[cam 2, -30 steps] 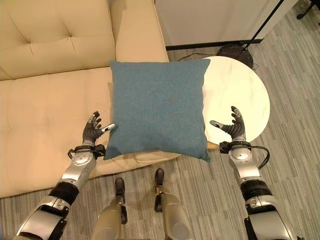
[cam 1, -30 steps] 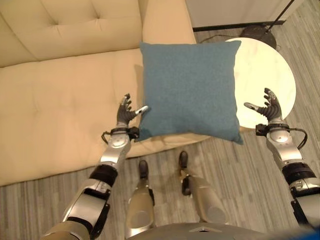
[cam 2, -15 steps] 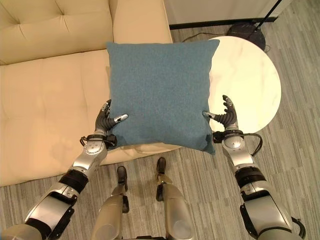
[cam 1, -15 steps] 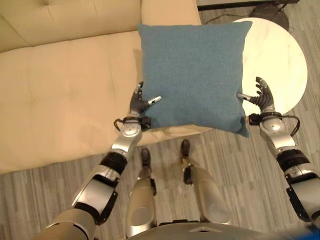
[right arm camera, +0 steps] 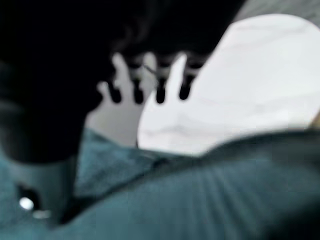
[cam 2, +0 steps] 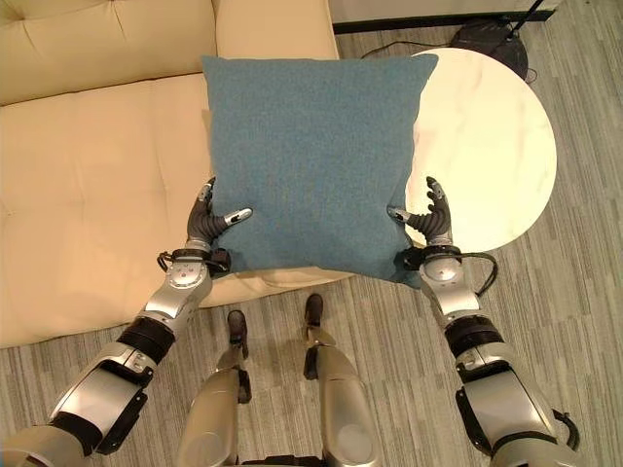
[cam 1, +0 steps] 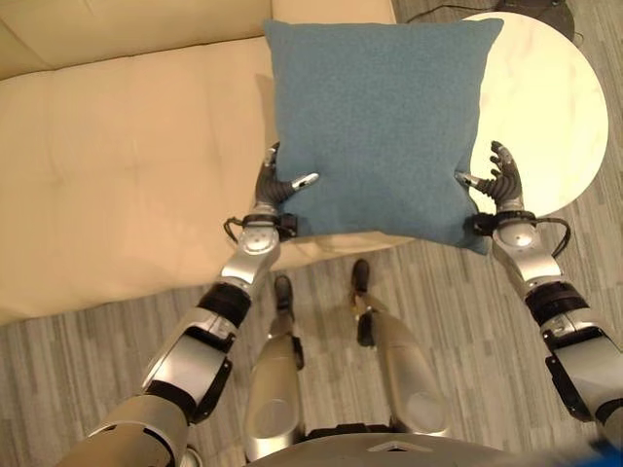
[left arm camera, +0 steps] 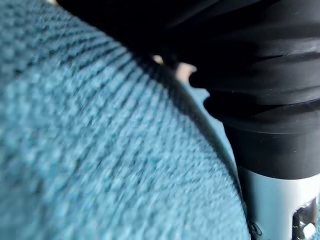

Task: Pick up all the scattered cushions and arrange them neatly on the sofa.

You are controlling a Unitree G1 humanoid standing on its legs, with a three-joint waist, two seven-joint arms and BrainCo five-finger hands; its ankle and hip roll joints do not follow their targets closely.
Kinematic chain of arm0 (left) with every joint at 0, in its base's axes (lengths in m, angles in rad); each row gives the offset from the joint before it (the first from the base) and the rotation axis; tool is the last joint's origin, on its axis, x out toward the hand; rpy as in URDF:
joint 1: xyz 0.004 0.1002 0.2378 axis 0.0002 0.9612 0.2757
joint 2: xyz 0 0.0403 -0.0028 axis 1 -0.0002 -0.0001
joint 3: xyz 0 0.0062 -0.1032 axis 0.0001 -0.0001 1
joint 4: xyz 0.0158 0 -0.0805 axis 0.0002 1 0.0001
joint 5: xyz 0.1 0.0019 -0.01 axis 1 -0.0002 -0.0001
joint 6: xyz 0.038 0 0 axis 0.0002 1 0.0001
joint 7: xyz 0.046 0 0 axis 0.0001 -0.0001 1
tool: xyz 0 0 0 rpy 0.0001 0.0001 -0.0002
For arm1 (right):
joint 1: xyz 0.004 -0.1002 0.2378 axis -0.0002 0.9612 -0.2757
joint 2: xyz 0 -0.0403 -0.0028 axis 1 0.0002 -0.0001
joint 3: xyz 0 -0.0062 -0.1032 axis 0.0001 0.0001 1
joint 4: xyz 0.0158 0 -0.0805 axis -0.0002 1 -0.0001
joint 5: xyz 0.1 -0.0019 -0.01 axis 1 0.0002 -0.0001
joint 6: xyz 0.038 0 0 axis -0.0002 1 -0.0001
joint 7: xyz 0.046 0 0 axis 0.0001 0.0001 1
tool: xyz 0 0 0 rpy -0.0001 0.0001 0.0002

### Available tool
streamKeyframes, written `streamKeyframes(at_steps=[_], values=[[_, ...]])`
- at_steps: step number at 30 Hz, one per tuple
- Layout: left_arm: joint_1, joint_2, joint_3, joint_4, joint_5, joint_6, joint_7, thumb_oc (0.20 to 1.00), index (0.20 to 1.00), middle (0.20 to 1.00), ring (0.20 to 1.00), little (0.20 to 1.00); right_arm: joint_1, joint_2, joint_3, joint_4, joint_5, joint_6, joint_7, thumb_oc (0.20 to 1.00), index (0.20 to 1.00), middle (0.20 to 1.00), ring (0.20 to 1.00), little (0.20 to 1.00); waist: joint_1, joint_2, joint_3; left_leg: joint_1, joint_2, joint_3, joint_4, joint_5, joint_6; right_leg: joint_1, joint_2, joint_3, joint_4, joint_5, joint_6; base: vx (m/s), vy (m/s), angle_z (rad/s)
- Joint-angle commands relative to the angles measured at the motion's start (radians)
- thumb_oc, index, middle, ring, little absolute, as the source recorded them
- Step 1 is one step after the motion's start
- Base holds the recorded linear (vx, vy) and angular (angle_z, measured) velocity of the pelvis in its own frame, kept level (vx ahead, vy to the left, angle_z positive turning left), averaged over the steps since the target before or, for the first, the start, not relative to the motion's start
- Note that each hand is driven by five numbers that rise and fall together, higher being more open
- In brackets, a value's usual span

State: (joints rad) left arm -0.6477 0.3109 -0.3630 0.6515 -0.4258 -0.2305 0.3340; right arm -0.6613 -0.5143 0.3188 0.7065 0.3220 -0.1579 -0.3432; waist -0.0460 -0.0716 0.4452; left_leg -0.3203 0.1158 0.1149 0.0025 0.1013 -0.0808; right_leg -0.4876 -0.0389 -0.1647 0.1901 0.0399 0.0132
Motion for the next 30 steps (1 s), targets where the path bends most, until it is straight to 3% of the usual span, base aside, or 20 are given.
streamKeyframes(at_steps=[1, 15, 16, 17, 18, 23, 30], values=[[-0.069, -0.075, -0.072, -0.001, -0.002, -0.043, -0.007, 1.000, 1.000, 1.000, 1.000, 1.000, -0.076, 0.090, 0.096, -0.052, -0.010, -0.059, 0.004, 1.000, 1.000, 1.000, 1.000, 1.000, 0.006, -0.052, 0.009, -0.008, 0.007, 0.036, 0.019, -0.020, -0.045, 0.089, -0.037, 0.034, -0.147, 0.031, 0.096, 0.00, 0.000, 0.00], [-0.114, -0.134, -0.129, 0.016, -0.026, -0.049, 0.026, 1.000, 1.000, 1.000, 1.000, 1.000, -0.144, 0.242, 0.220, -0.054, -0.006, -0.065, 0.000, 1.000, 1.000, 1.000, 1.000, 1.000, 0.015, -0.037, 0.041, -0.011, 0.013, 0.030, 0.028, -0.018, -0.052, 0.096, -0.035, 0.031, -0.154, 0.036, 0.091, 0.00, 0.000, 0.00], [-0.115, -0.138, -0.127, 0.023, -0.035, -0.051, 0.027, 0.573, 0.573, 0.573, 0.573, 0.573, -0.149, 0.250, 0.227, -0.053, -0.004, -0.065, 0.001, 0.583, 0.583, 0.583, 0.583, 0.583, 0.016, -0.036, 0.041, -0.011, 0.013, 0.029, 0.028, -0.017, -0.052, 0.098, -0.034, 0.031, -0.154, 0.036, 0.090, 0.00, 0.000, 0.00], [-0.111, -0.144, -0.124, 0.022, -0.055, -0.055, 0.033, 0.216, 0.216, 0.216, 0.216, 0.216, -0.148, 0.262, 0.240, -0.063, 0.002, -0.067, 0.001, 0.325, 0.325, 0.325, 0.325, 0.325, 0.017, -0.035, 0.040, -0.010, 0.012, 0.028, 0.030, -0.018, -0.053, 0.101, -0.034, 0.031, -0.156, 0.036, 0.090, 0.00, 0.000, 0.00], [-0.108, -0.146, -0.124, 0.019, -0.065, -0.058, 0.035, 0.200, 0.200, 0.200, 0.200, 0.200, -0.147, 0.268, 0.242, -0.071, 0.004, -0.069, 0.001, 0.200, 0.200, 0.200, 0.200, 0.200, 0.017, -0.035, 0.040, -0.009, 0.013, 0.028, 0.030, -0.018, -0.053, 0.104, -0.034, 0.031, -0.157, 0.035, 0.090, 0.00, 0.000, 0.00], [-0.090, -0.146, -0.116, 0.004, -0.080, -0.064, 0.035, 0.200, 0.200, 0.200, 0.200, 0.200, -0.130, 0.266, 0.248, -0.100, -0.003, -0.071, 0.004, 0.200, 0.200, 0.200, 0.200, 0.200, 0.018, -0.035, 0.032, 0.003, 0.015, 0.029, 0.033, -0.023, -0.053, 0.119, -0.034, 0.033, -0.159, 0.032, 0.088, 0.01, 0.001, 0.00], [0.020, -0.124, -0.081, -0.118, -0.097, -0.074, 0.010, 0.200, 0.200, 0.200, 0.200, 0.200, -0.001, 0.229, 0.220, -0.212, -0.050, -0.069, 0.025, 0.200, 0.200, 0.200, 0.200, 0.200, 0.014, -0.042, -0.025, 0.056, 0.023, 0.042, 0.032, -0.043, -0.052, 0.167, -0.031, 0.031, -0.162, 0.017, 0.085, 0.04, -0.001, -0.01]])
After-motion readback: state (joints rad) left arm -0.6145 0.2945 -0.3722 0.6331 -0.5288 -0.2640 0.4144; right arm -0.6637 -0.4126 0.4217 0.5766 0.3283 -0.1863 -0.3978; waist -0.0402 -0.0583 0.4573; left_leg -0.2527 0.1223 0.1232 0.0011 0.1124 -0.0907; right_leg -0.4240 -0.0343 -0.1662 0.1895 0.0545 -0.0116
